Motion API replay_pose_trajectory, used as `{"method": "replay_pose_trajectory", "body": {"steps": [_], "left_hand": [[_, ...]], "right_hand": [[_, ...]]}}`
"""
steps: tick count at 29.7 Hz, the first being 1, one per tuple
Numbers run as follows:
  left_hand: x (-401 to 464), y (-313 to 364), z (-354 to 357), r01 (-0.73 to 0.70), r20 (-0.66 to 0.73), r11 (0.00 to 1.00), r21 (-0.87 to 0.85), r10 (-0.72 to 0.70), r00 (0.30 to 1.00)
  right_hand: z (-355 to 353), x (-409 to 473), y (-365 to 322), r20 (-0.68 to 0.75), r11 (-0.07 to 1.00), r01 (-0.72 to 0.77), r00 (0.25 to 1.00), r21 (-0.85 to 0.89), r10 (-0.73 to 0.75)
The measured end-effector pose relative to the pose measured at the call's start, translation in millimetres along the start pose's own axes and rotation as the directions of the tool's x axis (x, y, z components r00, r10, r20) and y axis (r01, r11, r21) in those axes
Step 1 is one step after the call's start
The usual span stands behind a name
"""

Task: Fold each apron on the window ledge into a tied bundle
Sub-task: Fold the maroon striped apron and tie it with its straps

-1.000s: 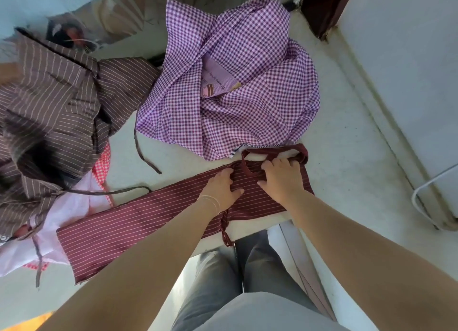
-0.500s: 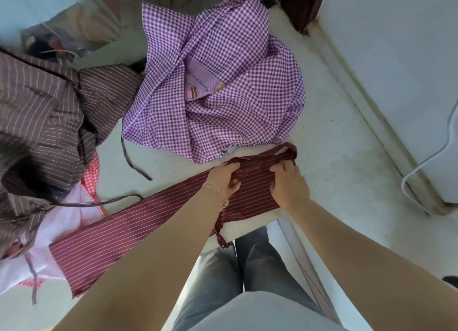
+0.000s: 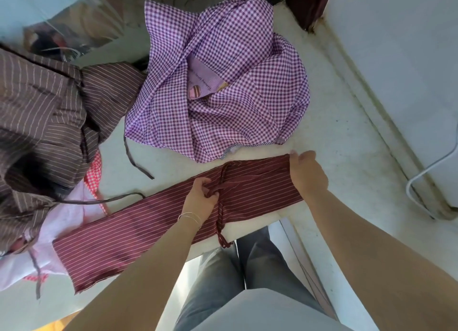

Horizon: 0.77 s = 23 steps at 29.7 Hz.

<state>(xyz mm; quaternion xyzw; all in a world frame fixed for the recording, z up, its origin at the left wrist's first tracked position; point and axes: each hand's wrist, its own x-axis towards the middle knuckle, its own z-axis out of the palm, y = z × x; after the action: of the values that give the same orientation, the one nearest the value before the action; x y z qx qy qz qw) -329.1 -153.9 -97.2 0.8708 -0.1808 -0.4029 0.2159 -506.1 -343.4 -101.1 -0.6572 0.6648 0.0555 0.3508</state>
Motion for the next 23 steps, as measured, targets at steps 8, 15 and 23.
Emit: {"method": "replay_pose_trajectory", "body": {"steps": [8,15,23], "left_hand": [[-7.4,-21.9,7.5,-0.463,0.077,0.578,0.672,0.567,0.82],[-10.8,-31.5,1.3,-0.46,0.07,0.648,0.607,0.533,0.843],[-25.6,-66.5,-22.0,-0.436,0.312,0.438,0.786,0.328,0.892]], "right_hand": [[4.3,6.3,-6.5,0.08,0.977,0.015,0.997,-0.211,0.002],[-30.6,-11.6,-45.7,0.412,0.959,-0.157,0.91,0.235,0.048],[14.1,-111.3,-119.1,0.423,0.948,0.31,0.851,0.073,-0.311]]}}
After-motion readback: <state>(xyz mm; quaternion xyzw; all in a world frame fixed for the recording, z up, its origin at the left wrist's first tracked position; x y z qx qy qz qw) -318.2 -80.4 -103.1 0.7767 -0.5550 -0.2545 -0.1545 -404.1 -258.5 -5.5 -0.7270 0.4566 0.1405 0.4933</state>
